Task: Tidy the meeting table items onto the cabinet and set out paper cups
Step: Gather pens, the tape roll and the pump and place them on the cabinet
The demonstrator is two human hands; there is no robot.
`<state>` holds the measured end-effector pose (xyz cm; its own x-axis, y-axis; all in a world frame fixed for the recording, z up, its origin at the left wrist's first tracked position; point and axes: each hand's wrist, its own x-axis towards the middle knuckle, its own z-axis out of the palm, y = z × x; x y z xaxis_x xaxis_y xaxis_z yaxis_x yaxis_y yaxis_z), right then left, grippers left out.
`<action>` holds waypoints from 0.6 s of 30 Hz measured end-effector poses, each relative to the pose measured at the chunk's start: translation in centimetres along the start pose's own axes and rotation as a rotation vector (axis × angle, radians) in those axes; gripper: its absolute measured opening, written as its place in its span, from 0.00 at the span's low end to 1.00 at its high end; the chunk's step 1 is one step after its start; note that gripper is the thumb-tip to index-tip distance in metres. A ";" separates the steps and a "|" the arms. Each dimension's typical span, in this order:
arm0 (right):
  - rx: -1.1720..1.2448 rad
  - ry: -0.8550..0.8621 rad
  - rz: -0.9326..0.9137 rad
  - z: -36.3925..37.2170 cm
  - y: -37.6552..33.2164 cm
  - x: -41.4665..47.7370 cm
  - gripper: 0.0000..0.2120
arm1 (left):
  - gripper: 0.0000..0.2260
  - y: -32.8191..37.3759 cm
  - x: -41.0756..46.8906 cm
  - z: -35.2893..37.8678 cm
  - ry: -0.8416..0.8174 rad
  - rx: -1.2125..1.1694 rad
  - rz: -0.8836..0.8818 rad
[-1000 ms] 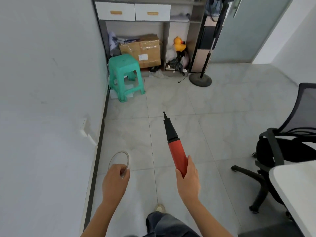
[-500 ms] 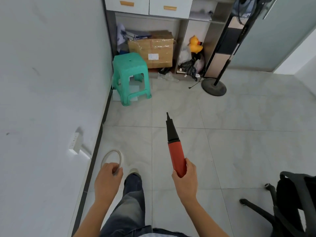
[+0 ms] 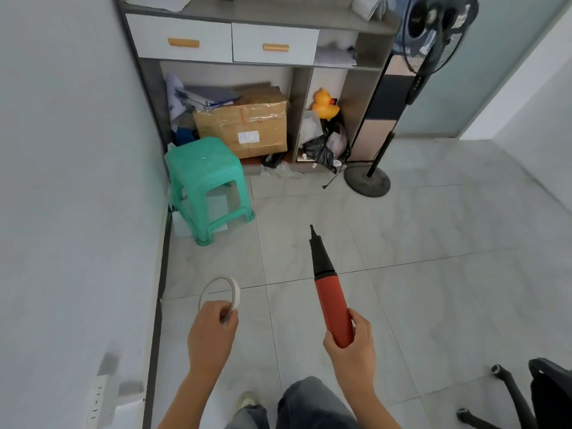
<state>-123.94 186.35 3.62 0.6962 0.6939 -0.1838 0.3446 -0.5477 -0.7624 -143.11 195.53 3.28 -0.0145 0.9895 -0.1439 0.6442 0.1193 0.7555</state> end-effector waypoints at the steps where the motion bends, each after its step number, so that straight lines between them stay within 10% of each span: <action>1: 0.003 0.012 0.012 0.4 -0.4 1.1 0.26 | 0.05 0.2 1.0 0.4 -0.019 -0.002 -0.001; 18: 0.038 -0.009 -0.186 7.1 -13.4 33.3 0.26 | 0.06 13.8 29.0 5.4 0.195 0.038 0.068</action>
<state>-109.79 220.09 3.32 0.6172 0.7856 -0.0430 0.4422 -0.3917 -0.8069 -130.56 225.40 6.10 -0.1154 0.9927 0.0354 0.6772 0.0525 0.7339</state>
